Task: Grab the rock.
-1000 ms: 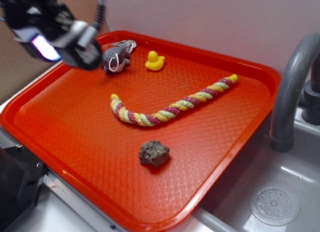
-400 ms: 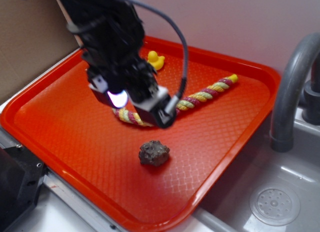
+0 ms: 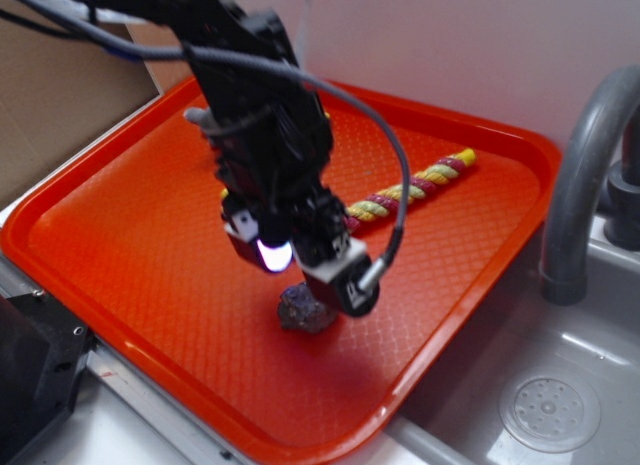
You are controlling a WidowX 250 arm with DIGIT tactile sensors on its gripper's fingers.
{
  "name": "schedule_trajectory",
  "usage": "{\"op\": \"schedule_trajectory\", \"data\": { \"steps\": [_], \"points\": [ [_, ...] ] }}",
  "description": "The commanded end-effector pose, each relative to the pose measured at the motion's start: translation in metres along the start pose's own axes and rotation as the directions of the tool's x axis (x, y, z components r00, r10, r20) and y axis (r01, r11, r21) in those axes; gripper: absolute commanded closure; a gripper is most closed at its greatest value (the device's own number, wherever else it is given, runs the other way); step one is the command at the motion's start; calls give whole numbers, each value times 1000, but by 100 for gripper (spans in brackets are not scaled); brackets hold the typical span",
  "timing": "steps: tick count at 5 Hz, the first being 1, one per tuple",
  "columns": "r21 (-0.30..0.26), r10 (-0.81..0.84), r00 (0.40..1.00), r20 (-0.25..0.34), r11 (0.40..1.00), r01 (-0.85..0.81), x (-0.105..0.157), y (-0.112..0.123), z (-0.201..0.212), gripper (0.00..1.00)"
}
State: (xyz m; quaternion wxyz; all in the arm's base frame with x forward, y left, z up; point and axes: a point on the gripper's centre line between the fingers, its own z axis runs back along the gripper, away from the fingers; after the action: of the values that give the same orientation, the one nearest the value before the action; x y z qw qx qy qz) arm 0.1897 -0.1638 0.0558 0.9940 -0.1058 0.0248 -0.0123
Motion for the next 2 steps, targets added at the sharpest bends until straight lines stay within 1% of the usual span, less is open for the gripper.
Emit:
{"op": "schedule_trajectory", "data": {
  "steps": [1,2],
  "points": [
    [-40,-51,998,-21,998,51,-2,-6,-18,0],
    [-9,-61,997,-37,998,60,-5,-8,-23,0]
  ]
}}
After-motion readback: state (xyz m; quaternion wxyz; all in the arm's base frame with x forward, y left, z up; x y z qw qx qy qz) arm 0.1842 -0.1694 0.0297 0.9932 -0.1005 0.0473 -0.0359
